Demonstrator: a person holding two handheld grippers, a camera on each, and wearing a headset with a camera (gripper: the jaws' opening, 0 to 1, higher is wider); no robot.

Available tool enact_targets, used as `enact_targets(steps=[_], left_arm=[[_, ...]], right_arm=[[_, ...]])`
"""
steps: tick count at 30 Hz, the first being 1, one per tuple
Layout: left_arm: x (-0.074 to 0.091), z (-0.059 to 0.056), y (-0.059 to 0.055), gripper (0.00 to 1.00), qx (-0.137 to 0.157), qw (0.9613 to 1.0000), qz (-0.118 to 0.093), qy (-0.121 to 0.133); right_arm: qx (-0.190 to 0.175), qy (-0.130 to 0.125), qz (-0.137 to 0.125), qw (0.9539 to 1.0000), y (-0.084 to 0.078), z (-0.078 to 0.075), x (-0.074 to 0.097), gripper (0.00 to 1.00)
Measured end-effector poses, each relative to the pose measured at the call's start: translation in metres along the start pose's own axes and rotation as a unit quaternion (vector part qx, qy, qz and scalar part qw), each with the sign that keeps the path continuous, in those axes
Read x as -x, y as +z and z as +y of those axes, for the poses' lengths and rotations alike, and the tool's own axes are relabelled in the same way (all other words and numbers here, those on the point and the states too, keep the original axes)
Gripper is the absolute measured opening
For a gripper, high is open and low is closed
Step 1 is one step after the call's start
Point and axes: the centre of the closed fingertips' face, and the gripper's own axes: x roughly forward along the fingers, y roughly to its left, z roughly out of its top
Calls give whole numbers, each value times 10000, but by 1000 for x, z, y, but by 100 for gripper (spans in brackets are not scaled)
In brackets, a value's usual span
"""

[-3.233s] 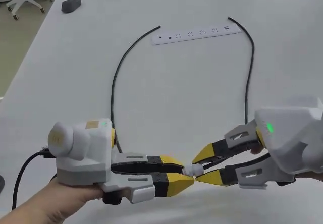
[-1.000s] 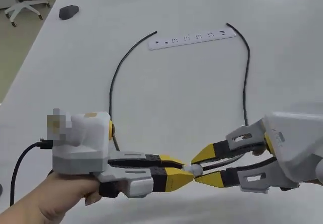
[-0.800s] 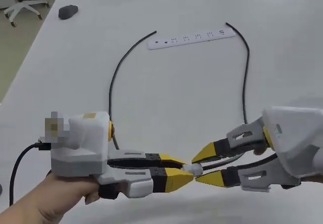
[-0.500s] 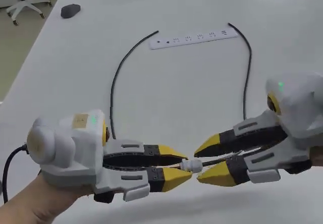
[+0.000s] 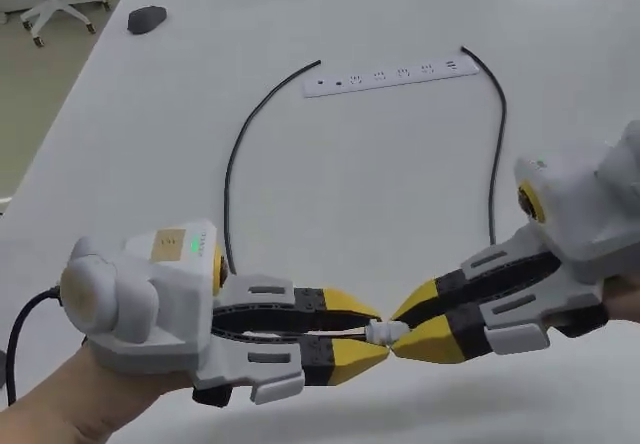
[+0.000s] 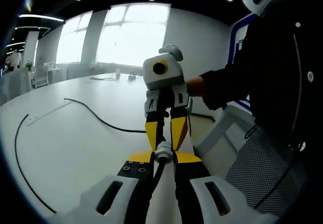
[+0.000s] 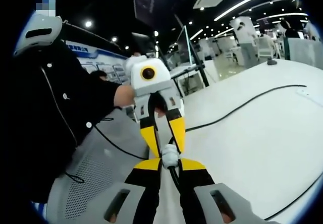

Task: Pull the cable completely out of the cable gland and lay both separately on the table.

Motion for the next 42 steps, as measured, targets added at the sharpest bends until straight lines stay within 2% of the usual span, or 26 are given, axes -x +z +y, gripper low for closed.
enact_targets(steps=[2, 4, 5, 6, 8, 9, 10, 11, 12, 14, 16, 20, 23, 26, 29, 30, 34, 39, 42], left_arm=[[-1, 0, -1, 15, 14, 10000, 6, -11], [-1, 2, -2, 15, 100, 9999, 15, -4], [-1, 2, -3, 15, 139, 9999, 17, -3], [-2, 4, -3, 15, 202, 9998, 15, 19], [-2, 6, -4, 15, 499, 9987, 18, 57], [-1, 7, -4, 15, 722, 9974, -29, 65], [-1, 7, -4, 15, 813, 9967, -50, 72], [0, 8, -3, 15, 1050, 9944, -103, 97], [0, 9, -4, 15, 1130, 9935, -109, 93], [1, 9, -4, 15, 1072, 9941, -102, 89], [1, 8, -4, 15, 1096, 9939, -99, 92], [0, 6, -6, 15, 1001, 9949, -48, 91], [0, 8, -9, 15, 882, 9960, -3, 144], [2, 8, -11, 15, 828, 9964, 12, 158], [2, 8, -9, 15, 826, 9965, -22, 160], [2, 8, -9, 15, 817, 9965, -33, 154], [0, 6, -12, 15, 755, 9970, 39, 151], [-1, 9, -14, 15, 630, 9977, 114, 213], [2, 12, -17, 15, 637, 9975, 123, 273]], right_arm=[[65, -10, 31, 10000, -1, 1, 0, 8], [399, -89, 88, 9991, -2, 0, 0, 7], [447, -102, 105, 9989, -2, 0, 0, 7], [774, -195, 129, 9967, -2, -2, 0, 7], [1076, -273, 141, 9937, -2, -3, 0, 7], [1293, -324, 163, 9909, -1, -3, 0, 7], [1386, -343, 175, 9896, -1, -3, 0, 7], [1782, -415, 213, 9829, 0, -3, 0, 7], [1893, -440, 246, 9806, 0, -3, -1, 7], [2061, -488, 296, 9769, -1, -3, -2, 7], [2303, -522, 343, 9711, -1, -3, -3, 7], [2207, -538, 489, 9726, -5, -4, -3, 8], [1813, -611, 506, 9802, -7, -9, 0, 13], [1893, -654, 631, 9777, -12, -13, 4, 10], [1855, -643, 651, 9784, -14, -12, 4, 1], [1918, -635, 675, 9770, -16, -12, 4, 1], [1897, -633, 775, 9767, -20, -12, 3, 0], [1481, -782, 868, 9820, -25, -19, 6, 0], [1372, -913, 946, 9818, -32, -23, 13, 0]])
